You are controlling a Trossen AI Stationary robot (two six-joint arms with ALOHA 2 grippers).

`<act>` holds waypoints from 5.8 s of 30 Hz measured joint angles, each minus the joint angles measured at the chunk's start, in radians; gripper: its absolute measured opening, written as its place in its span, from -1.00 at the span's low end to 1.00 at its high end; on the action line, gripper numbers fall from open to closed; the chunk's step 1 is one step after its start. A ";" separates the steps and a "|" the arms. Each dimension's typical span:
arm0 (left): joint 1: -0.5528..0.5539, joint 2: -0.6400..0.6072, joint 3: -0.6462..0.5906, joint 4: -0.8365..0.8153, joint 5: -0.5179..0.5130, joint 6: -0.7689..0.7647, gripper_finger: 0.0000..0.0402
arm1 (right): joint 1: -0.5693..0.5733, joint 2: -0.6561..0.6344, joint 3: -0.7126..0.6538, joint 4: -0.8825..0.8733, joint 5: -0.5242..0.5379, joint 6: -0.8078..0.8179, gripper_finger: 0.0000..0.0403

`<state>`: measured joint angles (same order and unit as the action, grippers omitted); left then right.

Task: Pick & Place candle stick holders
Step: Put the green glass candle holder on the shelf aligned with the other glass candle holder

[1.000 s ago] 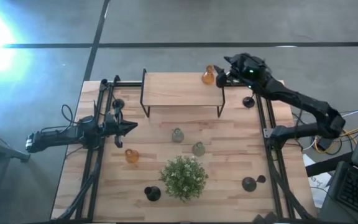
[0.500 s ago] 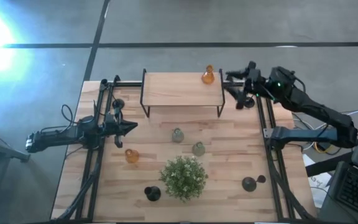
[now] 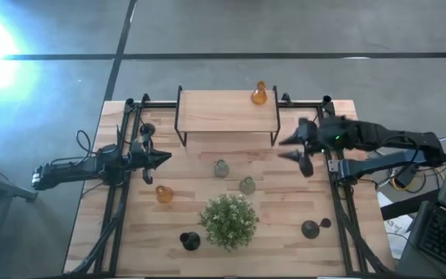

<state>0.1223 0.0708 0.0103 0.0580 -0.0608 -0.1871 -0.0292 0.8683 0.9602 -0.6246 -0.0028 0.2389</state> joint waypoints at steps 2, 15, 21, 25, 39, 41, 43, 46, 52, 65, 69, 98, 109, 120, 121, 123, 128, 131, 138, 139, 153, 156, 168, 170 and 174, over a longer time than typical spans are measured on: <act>0.000 0.000 0.000 0.000 0.000 0.000 -0.87 | 0.034 0.012 -0.026 -0.037 0.004 0.034 -0.09; 0.000 0.000 0.000 0.000 0.000 0.000 -0.87 | 0.118 0.082 -0.383 0.395 0.006 0.115 -0.22; 0.000 0.000 0.000 0.000 0.000 0.000 -0.87 | 0.118 0.178 -0.475 0.578 0.005 0.158 -0.21; 0.000 0.000 0.000 0.000 0.000 0.000 -0.87 | 0.118 0.273 -0.480 0.615 0.005 0.150 -0.18; 0.000 0.000 0.000 0.000 0.000 0.000 -0.87 | 0.118 0.543 -0.388 0.651 0.003 0.151 0.25; 0.000 0.000 0.000 0.000 0.000 0.000 -0.87 | 0.118 0.576 -0.380 0.658 0.003 0.151 0.32; 0.000 0.000 0.000 0.000 0.000 0.000 -0.87 | 0.118 0.607 -0.361 0.679 0.003 0.151 0.37; 0.000 0.000 0.000 0.000 0.000 0.000 -0.87 | 0.118 0.646 -0.337 0.697 0.003 0.148 0.42; 0.000 0.000 0.000 0.000 0.000 0.000 -0.87 | 0.118 0.708 -0.282 0.722 0.004 0.108 0.40; 0.000 0.000 0.000 0.000 0.000 0.000 -0.87 | 0.118 0.808 -0.197 0.728 0.005 0.092 0.13; 0.000 0.000 0.000 0.000 0.000 0.000 -0.87 | 0.117 0.803 -0.195 0.732 0.006 0.090 -0.11; 0.000 0.001 0.000 0.000 0.000 0.000 -0.87 | -0.093 0.417 -0.003 0.465 0.085 0.076 -0.40; 0.000 0.001 0.000 -0.001 0.000 0.000 -0.87 | -0.296 0.570 0.331 0.305 0.077 -0.109 -0.40; 0.000 0.001 0.000 0.000 0.000 0.000 -0.87 | -0.373 0.804 0.515 0.285 0.121 -0.051 -0.40; 0.000 0.001 0.000 0.000 0.000 0.000 -0.87 | -0.373 0.820 0.524 0.282 0.145 -0.045 -0.40; 0.000 0.001 0.000 0.000 0.000 0.000 -0.87 | -0.374 0.850 0.543 0.283 0.180 -0.041 -0.40; 0.000 0.001 0.000 0.000 0.000 0.000 -0.87 | -0.377 0.898 0.556 0.285 0.213 -0.088 -0.40; 0.000 0.001 0.000 -0.001 0.000 0.000 -0.87 | -0.383 0.923 0.556 0.299 0.218 -0.133 -0.40; 0.000 0.001 0.000 0.000 0.000 0.000 -0.87 | -0.425 0.952 0.555 0.316 0.265 -0.171 -0.40; 0.000 0.001 0.000 0.000 0.000 0.000 -0.87 | -0.433 0.952 0.555 0.319 0.265 -0.171 -0.40; 0.000 0.001 0.000 0.000 0.000 0.000 -0.87 | -0.510 0.955 0.554 0.329 0.203 -0.198 -0.40; 0.000 0.001 0.000 0.000 0.000 0.000 -0.87 | -0.509 0.953 0.554 0.337 0.148 -0.197 -0.40; 0.000 0.001 0.000 0.000 0.000 0.000 -0.87 | -0.477 0.952 0.554 0.359 0.114 -0.186 -0.40; 0.000 0.001 0.000 0.000 0.000 0.000 -0.87 | -0.474 0.951 0.554 0.340 0.135 -0.178 -0.40; 0.000 0.001 0.000 0.000 0.000 0.000 -0.87 | -0.474 0.949 0.554 0.318 0.148 -0.175 -0.40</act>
<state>0.1224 0.0719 0.0101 0.0578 -0.0608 -0.1868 -0.5029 1.8174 1.5146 -0.3070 0.1454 0.0639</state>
